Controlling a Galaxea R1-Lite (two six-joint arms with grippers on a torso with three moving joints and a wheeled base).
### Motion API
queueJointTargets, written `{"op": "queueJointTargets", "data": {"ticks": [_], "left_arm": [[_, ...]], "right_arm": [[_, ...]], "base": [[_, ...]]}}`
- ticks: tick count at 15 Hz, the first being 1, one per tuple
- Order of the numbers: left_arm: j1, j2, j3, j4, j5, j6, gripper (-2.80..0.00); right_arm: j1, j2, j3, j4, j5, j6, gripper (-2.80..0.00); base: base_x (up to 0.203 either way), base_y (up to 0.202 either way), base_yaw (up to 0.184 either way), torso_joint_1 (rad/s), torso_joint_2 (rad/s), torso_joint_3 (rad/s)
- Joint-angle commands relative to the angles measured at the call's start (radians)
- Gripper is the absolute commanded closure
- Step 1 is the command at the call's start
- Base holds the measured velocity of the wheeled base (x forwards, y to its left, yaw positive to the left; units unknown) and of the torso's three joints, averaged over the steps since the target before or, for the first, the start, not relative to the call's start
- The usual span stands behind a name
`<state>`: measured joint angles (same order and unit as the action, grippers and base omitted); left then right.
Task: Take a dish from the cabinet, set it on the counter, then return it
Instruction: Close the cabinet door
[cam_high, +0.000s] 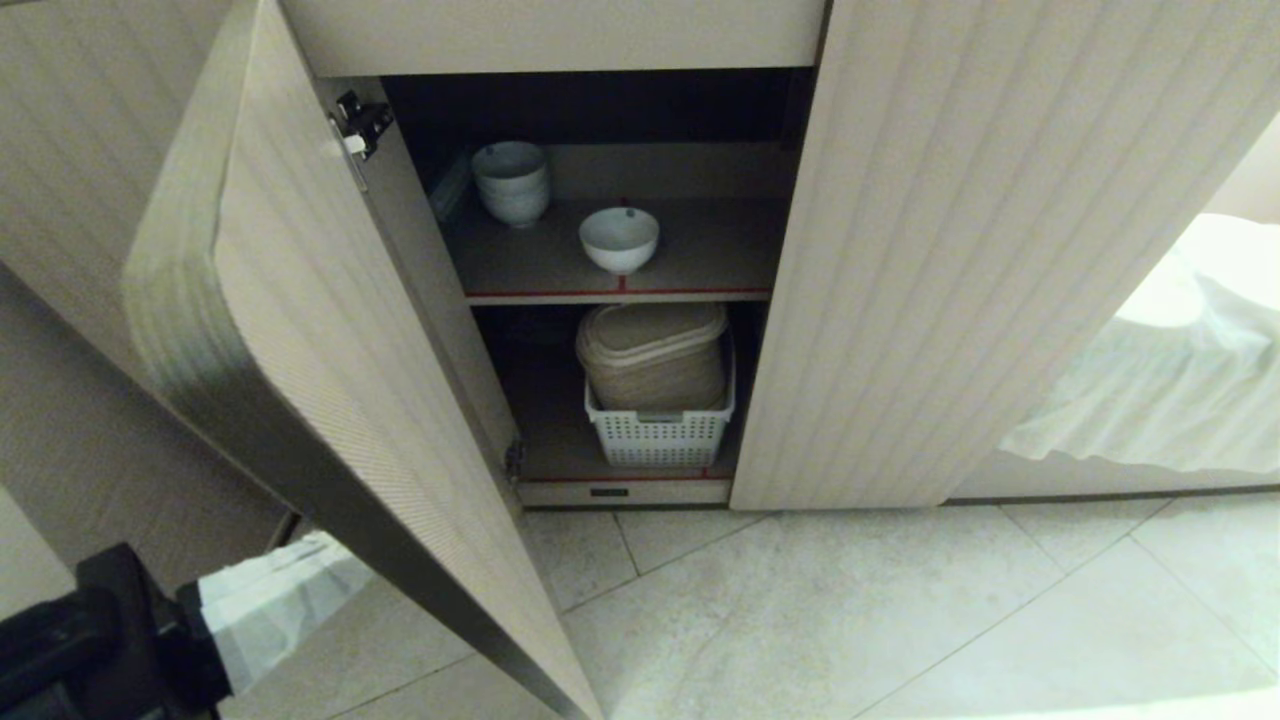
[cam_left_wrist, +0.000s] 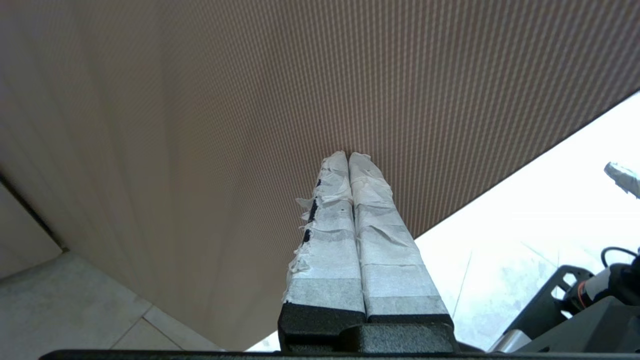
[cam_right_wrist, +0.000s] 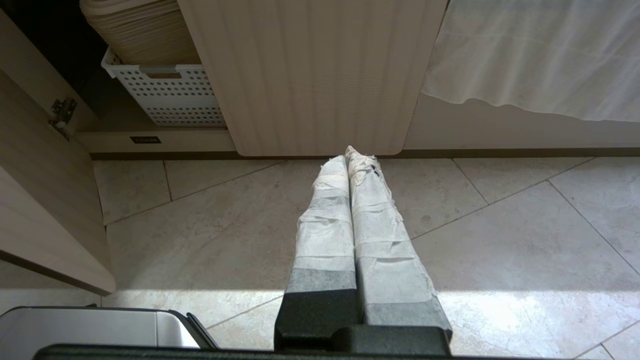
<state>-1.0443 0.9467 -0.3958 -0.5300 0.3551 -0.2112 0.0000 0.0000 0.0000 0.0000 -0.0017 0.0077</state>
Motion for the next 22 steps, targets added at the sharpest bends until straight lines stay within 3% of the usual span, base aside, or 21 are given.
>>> {"op": "queueJointTargets", "data": {"ticks": [1, 5, 8, 11, 14, 22], "left_arm": [[0.005, 0.034, -0.024, -0.004, -0.004, -0.001, 0.00], [0.023, 0.106, -0.085, -0.004, -0.004, -0.001, 0.00], [0.101, 0.194, -0.142, -0.030, -0.010, -0.003, 0.00], [0.165, 0.299, -0.190, -0.116, -0.062, 0.002, 0.00], [0.199, 0.418, -0.297, -0.161, -0.077, 0.002, 0.00], [0.204, 0.691, -0.642, -0.173, -0.117, 0.004, 0.00]], "right_arm": [[0.000, 0.000, 0.000, 0.000, 0.000, 0.000, 0.00], [0.000, 0.000, 0.000, 0.000, 0.000, 0.000, 0.00], [0.000, 0.000, 0.000, 0.000, 0.000, 0.000, 0.00], [0.000, 0.000, 0.000, 0.000, 0.000, 0.000, 0.00], [0.000, 0.000, 0.000, 0.000, 0.000, 0.000, 0.00], [0.002, 0.000, 0.000, 0.000, 0.000, 0.000, 0.00]], "base": [[0.000, 0.000, 0.000, 0.000, 0.00, 0.000], [0.000, 0.000, 0.000, 0.000, 0.00, 0.000], [0.000, 0.000, 0.000, 0.000, 0.00, 0.000], [0.000, 0.000, 0.000, 0.000, 0.00, 0.000], [0.000, 0.000, 0.000, 0.000, 0.00, 0.000], [0.000, 0.000, 0.000, 0.000, 0.00, 0.000]]}}
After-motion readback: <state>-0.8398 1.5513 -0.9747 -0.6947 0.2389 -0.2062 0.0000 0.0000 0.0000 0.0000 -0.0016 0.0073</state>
